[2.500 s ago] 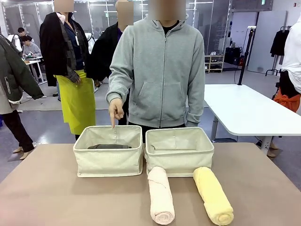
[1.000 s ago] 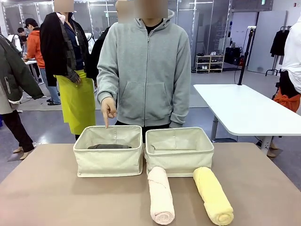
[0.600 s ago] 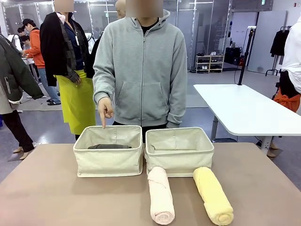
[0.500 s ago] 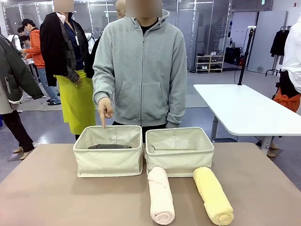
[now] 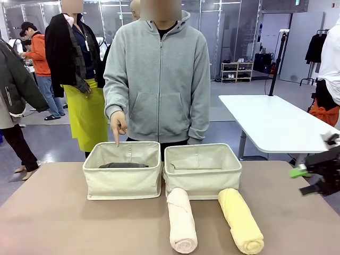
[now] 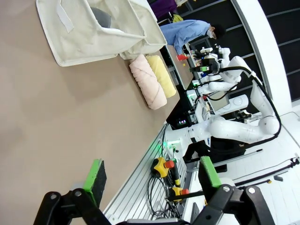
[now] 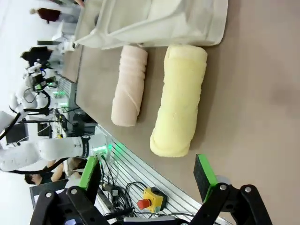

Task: Divide the towels into two baskets.
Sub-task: Pick up one hotel-folded towel from the bottom of the table and place it in the Fabric basket indicated by the person.

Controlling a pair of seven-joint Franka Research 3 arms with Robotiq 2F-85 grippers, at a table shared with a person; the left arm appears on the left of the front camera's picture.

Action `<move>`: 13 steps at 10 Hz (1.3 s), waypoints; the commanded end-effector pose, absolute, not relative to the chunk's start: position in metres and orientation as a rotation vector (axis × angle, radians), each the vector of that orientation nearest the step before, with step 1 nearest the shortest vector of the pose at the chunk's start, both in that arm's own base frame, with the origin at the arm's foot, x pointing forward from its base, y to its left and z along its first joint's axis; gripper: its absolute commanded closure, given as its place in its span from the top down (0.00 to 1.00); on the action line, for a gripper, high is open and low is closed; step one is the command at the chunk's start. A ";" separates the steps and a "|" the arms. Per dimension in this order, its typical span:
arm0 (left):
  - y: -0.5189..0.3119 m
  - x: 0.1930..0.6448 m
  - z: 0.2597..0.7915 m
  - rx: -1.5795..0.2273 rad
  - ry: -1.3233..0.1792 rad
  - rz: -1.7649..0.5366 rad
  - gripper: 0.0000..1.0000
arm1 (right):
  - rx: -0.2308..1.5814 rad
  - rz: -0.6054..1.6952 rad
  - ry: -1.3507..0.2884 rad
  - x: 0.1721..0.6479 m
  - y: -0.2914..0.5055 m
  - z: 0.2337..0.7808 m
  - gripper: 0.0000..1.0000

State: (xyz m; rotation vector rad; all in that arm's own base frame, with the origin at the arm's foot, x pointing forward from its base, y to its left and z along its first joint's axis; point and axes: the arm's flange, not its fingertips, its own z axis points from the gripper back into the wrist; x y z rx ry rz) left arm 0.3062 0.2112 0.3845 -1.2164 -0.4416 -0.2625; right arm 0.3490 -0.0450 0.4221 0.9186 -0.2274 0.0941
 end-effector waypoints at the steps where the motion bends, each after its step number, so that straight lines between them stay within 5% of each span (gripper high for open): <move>1: 0.212 0.303 0.387 -1.231 -0.443 -0.252 1.00 | 0.803 0.061 -0.175 0.344 -0.006 0.403 1.00; 8: 0.212 0.303 0.387 -1.231 -0.443 -0.252 1.00 | 0.457 0.039 -0.168 0.365 0.094 0.331 1.00; 13: 0.212 0.303 0.387 -1.231 -0.443 -0.252 1.00 | 0.394 0.082 -0.177 0.360 0.127 0.299 1.00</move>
